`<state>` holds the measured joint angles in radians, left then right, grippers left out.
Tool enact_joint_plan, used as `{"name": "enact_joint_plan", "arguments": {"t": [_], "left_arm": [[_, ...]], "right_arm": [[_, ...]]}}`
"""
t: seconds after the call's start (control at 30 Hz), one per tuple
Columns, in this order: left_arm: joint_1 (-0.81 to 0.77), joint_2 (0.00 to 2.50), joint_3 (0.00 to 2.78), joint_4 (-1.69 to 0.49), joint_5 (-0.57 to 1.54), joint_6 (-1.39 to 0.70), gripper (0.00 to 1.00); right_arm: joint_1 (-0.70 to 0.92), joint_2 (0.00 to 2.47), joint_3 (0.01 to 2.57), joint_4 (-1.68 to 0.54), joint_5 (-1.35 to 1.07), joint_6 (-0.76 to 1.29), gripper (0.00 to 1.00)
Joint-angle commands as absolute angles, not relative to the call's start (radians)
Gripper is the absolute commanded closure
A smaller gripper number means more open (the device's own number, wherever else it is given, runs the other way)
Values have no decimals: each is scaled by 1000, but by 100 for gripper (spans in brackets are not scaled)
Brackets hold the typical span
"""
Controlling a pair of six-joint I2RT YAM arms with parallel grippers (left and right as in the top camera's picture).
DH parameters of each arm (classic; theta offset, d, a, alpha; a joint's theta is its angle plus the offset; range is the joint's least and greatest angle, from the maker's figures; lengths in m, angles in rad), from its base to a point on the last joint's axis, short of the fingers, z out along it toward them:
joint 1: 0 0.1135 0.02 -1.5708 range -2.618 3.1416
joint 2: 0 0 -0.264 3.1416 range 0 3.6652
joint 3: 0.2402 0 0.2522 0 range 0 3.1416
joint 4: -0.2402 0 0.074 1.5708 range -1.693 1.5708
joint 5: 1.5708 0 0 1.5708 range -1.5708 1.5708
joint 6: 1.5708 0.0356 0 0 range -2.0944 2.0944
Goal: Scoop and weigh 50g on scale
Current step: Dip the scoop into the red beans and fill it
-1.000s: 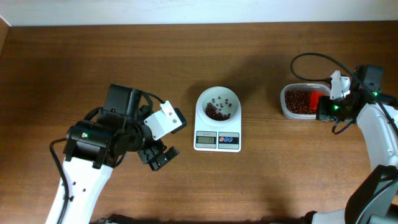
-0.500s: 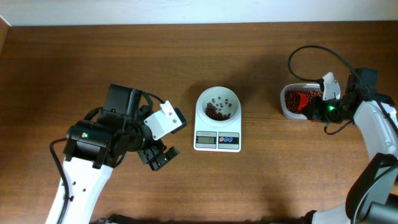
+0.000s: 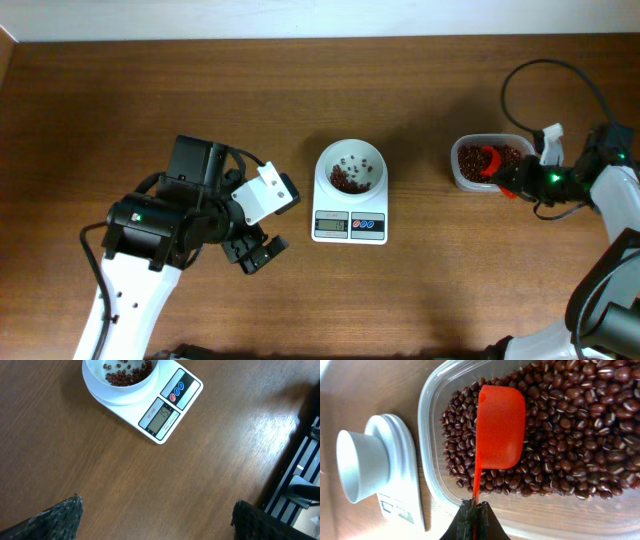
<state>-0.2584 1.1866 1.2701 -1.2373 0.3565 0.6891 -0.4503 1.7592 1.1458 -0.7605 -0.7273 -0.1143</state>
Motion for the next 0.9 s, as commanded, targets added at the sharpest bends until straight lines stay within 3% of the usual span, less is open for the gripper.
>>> {"name": "enact_joint_plan", "arguments": {"t": [0.0, 0.87], "left_arm": [[-253, 1185, 1290, -1236, 371, 706, 1], [-252, 1185, 1290, -1235, 371, 706, 1]], "right_arm": [[-505, 1766, 1141, -770, -860, -115, 96], [-559, 1766, 1141, -834, -897, -165, 96]]}}
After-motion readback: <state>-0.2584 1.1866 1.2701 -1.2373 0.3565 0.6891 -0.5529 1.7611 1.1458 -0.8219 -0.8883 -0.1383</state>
